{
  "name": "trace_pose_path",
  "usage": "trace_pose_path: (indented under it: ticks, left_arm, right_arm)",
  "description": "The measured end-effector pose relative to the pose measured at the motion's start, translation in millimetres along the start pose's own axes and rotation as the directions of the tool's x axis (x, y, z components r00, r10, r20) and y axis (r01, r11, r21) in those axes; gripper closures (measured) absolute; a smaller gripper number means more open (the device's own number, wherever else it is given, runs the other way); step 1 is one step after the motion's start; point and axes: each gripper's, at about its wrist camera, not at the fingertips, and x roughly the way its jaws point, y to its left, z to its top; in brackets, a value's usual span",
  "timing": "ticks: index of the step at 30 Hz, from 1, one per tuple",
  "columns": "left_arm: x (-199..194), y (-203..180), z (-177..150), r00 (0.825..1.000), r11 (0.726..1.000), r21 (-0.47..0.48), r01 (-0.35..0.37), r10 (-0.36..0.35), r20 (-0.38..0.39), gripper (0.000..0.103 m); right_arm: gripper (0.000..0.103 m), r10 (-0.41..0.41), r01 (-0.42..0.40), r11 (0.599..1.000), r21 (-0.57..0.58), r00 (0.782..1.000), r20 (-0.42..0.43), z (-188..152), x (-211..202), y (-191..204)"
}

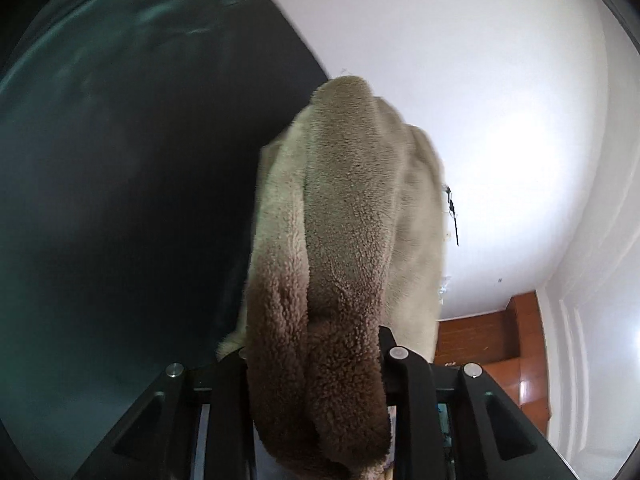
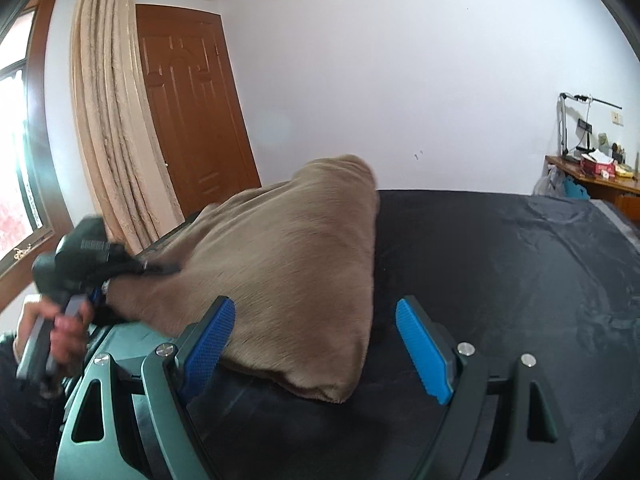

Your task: Fold clothes

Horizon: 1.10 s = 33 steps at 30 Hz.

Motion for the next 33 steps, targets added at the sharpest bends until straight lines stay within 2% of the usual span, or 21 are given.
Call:
trace_pose_path:
  ticks: [1,3,6,10,13,16,20,21,23,26,30,33]
  left_arm:
    - [0.1,5.7,2.8,1.000,1.000,-0.013,0.003,-0.003,0.000,0.074]
    - [-0.8,-2.6,3.4,1.000,0.999,0.033,-0.015,0.015,0.004,0.074]
    - [4.8,-27.2,7.6,0.995,0.986,0.137,-0.096,0.091,0.041,0.074]
    - [7.0,-30.1,11.5,0.989,0.977,0.162,-0.138,0.128,0.073,0.074]
    - [9.0,-23.3,15.3,0.987,0.976,0.160,-0.146,0.133,0.087,0.074]
    - [11.7,-20.4,18.1,0.983,0.969,0.184,-0.165,0.147,0.107,0.072]
    - [11.9,-26.0,15.9,0.971,0.944,0.245,-0.221,0.189,0.147,0.067]
    - [11.4,-27.3,14.9,0.966,0.938,0.253,-0.239,0.203,0.160,0.059]
    - [8.9,-28.9,13.8,0.956,0.927,0.258,-0.272,0.230,0.183,0.050]
    - [0.3,-33.0,14.1,0.954,0.929,0.248,-0.274,0.230,0.190,0.050]
    - [-18.3,-56.9,15.0,0.937,0.913,0.270,-0.305,0.237,0.259,0.050]
    - [-39.0,-74.2,28.2,0.930,0.910,0.280,-0.304,0.220,0.294,0.049]
  right_arm:
    - [0.017,0.004,-0.004,1.000,-0.014,1.000,0.003,3.5,0.7,3.9]
    - [0.017,0.020,-0.019,0.999,-0.048,1.000,0.013,12.6,2.3,14.6]
    - [0.017,0.045,-0.040,0.990,-0.133,0.999,0.031,24.2,7.7,37.1]
    - [0.017,0.072,-0.067,0.971,-0.231,0.997,0.014,33.8,26.0,62.8]
    - [0.017,0.032,-0.051,0.975,-0.215,0.995,-0.090,31.7,62.2,58.1]
    - [0.017,-0.006,-0.041,0.977,-0.210,0.977,-0.215,22.2,99.2,48.7]
    - [0.015,-0.021,-0.035,0.974,-0.223,0.969,-0.247,14.0,115.6,39.0]
    - [0.014,-0.018,-0.038,0.975,-0.218,0.968,-0.252,13.3,117.0,36.6]
    - [0.014,-0.024,-0.035,0.974,-0.225,0.968,-0.252,10.7,117.7,37.5]
    - [0.013,-0.032,-0.028,0.971,-0.236,0.968,-0.248,8.1,116.8,39.8]
    - [0.013,-0.015,-0.041,0.975,-0.219,0.969,-0.247,10.2,119.1,42.1]
    - [0.013,-0.010,-0.043,0.976,-0.213,0.970,-0.243,10.5,117.9,42.4]
